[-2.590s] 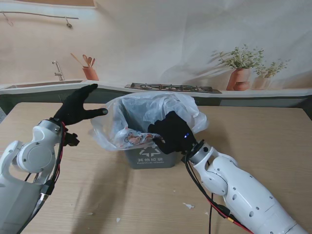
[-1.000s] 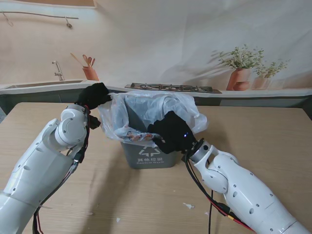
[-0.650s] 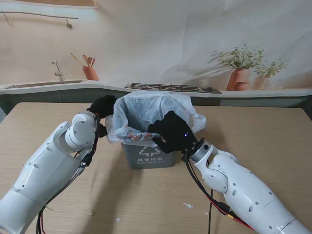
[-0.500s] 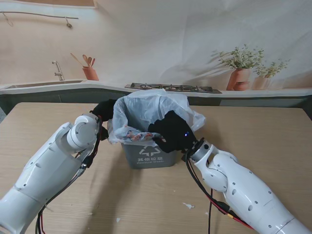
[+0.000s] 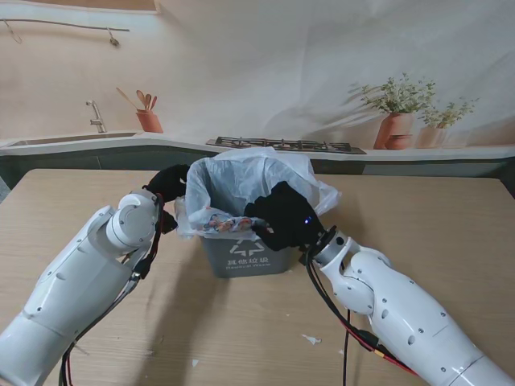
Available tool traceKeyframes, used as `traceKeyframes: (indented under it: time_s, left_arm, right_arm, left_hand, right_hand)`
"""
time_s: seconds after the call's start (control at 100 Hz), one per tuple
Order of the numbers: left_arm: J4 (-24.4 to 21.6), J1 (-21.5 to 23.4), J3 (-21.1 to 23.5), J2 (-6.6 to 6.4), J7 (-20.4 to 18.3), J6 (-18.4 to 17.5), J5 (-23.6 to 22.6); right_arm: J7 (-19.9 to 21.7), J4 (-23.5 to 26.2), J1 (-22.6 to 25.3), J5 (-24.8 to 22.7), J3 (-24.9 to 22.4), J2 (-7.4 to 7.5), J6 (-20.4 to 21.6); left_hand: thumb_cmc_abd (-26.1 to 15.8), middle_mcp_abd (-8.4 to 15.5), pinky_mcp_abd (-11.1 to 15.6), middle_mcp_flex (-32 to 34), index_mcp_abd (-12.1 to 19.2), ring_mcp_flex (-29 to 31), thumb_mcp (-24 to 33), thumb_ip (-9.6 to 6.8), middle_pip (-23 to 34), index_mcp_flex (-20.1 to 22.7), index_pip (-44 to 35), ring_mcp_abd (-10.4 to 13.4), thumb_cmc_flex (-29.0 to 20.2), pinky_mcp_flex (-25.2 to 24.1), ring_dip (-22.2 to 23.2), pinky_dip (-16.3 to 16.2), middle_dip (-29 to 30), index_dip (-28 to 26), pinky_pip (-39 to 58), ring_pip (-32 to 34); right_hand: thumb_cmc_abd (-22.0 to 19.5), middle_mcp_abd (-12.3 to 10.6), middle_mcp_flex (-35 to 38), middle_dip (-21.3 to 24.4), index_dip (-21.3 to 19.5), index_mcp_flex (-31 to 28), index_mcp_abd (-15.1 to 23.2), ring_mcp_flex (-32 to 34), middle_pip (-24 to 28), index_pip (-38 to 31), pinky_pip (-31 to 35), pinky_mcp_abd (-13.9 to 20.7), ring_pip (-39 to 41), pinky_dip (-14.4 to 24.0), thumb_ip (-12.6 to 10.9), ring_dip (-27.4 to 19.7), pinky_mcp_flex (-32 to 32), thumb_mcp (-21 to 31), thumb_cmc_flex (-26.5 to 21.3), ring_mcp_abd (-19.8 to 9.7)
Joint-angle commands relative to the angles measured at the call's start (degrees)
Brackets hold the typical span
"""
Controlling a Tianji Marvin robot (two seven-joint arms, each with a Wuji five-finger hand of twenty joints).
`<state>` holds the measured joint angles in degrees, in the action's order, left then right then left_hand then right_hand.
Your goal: Fit the garbage bag over the bin
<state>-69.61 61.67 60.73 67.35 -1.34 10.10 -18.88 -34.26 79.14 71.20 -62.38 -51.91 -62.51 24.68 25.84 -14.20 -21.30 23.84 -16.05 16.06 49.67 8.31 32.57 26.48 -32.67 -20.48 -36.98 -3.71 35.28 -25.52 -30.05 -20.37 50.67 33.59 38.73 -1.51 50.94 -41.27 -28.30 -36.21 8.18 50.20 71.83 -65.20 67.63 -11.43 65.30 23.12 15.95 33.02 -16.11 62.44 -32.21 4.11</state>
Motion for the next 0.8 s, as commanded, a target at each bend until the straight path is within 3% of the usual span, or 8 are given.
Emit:
traceKeyframes:
  time_s: [0.0, 0.15, 0.36, 0.42, 0.54, 0.55, 0.58, 0.79]
  left_arm:
    - [-1.0, 0.8, 1.0, 0.23, 1.9, 0.2, 0.1]
    - [-2.7, 2.5, 3.8, 0.54, 4.2, -1.1, 0.8]
    - [-6.9, 4.9, 7.8, -0.27, 1.1, -3.7, 4.1]
    - [-8.8, 6.0, 9.1, -0.64, -1.1, -3.6, 6.2]
    - [-11.8, 8.0, 11.0, -1.18, -3.7, -4.2, 9.0]
    - [-12.0, 8.1, 11.1, -1.15, -3.7, -4.2, 9.3]
    - [-12.8, 8.7, 11.5, -1.03, -3.5, -4.3, 10.4]
    - [-13.7, 8.6, 11.0, -1.50, -4.2, -2.2, 7.1]
  right_arm:
    - [1.3, -1.5, 0.8, -0.3, 0.6, -0.20, -0.2]
    - [1.2, -1.6, 0.8, -0.3, 0.6, -0.25, -0.3]
    - [1.3, -1.6, 0.6, 0.0, 0.9, -0.36, -0.9]
    - [1.4, -1.6, 0.5, 0.1, 1.1, -0.39, -1.1]
    - [1.5, -1.7, 0.3, 0.2, 1.4, -0.45, -1.3]
    - [1.5, -1.7, 0.3, 0.2, 1.4, -0.45, -1.4]
    - [1.5, -1.7, 0.2, 0.2, 1.5, -0.45, -1.5]
    - [0.6, -1.9, -0.1, 0.4, 2.2, -0.72, -1.7]
  left_hand:
    - [1.3, -1.6, 2.4, -9.8, -2.3, -6.5, 2.5, -1.62, -4.8, -7.6, 8.1, 1.1, 6.1, -1.6, -4.0, 1.3, 7.0, 3.6, -1.7, -5.0]
    - [3.6, -4.1, 2.1, -13.6, -3.2, -12.0, -5.2, 0.32, -21.1, -14.8, 16.8, 2.2, 12.6, -1.2, -11.2, 8.2, 18.8, 8.8, -15.4, -17.3]
    - [0.3, -5.4, 1.4, -16.1, -3.2, -15.5, -18.9, 0.61, -28.4, -16.0, 23.9, 4.2, 16.6, -1.3, -13.5, 16.0, 23.4, 12.9, -33.6, -30.4]
    - [-1.7, -5.0, 2.3, -17.0, -4.0, -15.4, -24.4, -0.09, -30.6, -16.3, 26.5, 5.1, 15.5, -1.3, -16.8, 15.3, 24.9, 14.3, -41.5, -32.5]
    - [-6.4, -2.4, 3.3, -18.0, -3.0, -15.6, -36.1, -1.76, -32.6, -16.4, 28.4, 7.4, 11.1, -0.9, -23.8, 10.0, 24.8, 15.3, -49.8, -33.1]
    - [-8.0, -2.1, 3.3, -18.0, -2.7, -15.6, -42.2, -2.72, -33.1, -16.4, 28.2, 7.7, 8.0, -0.8, -23.3, 10.5, 23.2, 15.2, -49.9, -33.4]
    - [-10.4, -0.8, 3.4, -17.7, -2.0, -15.2, -50.4, -4.02, -32.3, -15.8, 27.8, 8.4, 3.6, -0.9, -23.4, 10.7, 22.8, 14.9, -49.8, -33.5]
    - [-10.3, -0.4, 2.2, -15.2, -1.4, -15.3, -50.8, -4.56, -26.9, -12.5, 24.8, 7.1, 0.1, -1.3, -14.6, 6.6, 21.0, 13.2, -47.2, -30.5]
  right_hand:
    - [-0.7, -0.6, -0.4, -0.6, -1.1, -2.5, 5.7, 0.6, 0.0, -2.2, 2.7, -0.8, 1.2, 1.0, 1.5, -0.3, -0.1, 3.5, -3.4, -0.3]
    - [-0.5, -0.4, -0.1, -0.6, -1.0, -2.5, 5.1, 0.9, 0.0, -2.3, 2.7, -1.0, 1.3, 1.0, 1.4, -0.4, -0.3, 3.5, -3.4, -0.2]
    - [-0.1, 0.0, 0.5, -0.6, -0.8, -2.9, 4.2, 1.7, -0.1, -2.4, 2.9, -1.3, 1.4, 1.0, 1.2, -0.4, -0.9, 3.7, -3.5, -0.1]
    - [0.0, 0.0, 0.6, -0.6, -0.7, -2.9, 4.0, 1.8, -0.1, -2.4, 3.0, -1.4, 1.5, 1.1, 1.2, -0.4, -1.0, 3.8, -3.5, 0.0]
    - [0.0, 0.1, 0.6, -0.7, -0.7, -2.8, 3.8, 1.9, -0.1, -2.4, 3.0, -1.4, 1.6, 1.1, 1.2, -0.5, -1.2, 3.8, -3.5, 0.0]
    - [0.0, 0.1, 0.6, -0.7, -0.7, -2.7, 3.8, 1.9, -0.1, -2.4, 3.1, -1.4, 1.6, 1.1, 1.1, -0.5, -1.2, 3.8, -3.5, 0.0]
    - [0.0, 0.1, 0.6, -0.7, -0.7, -2.8, 3.7, 2.0, -0.1, -2.4, 3.1, -1.4, 1.6, 1.1, 1.1, -0.5, -1.3, 3.8, -3.5, 0.0]
    - [-0.8, 0.8, 0.4, -1.2, -0.7, -2.6, 2.9, 1.8, 0.0, -2.7, 3.4, -1.4, 2.2, 1.3, 1.1, -0.3, -1.0, 3.8, -3.9, 0.4]
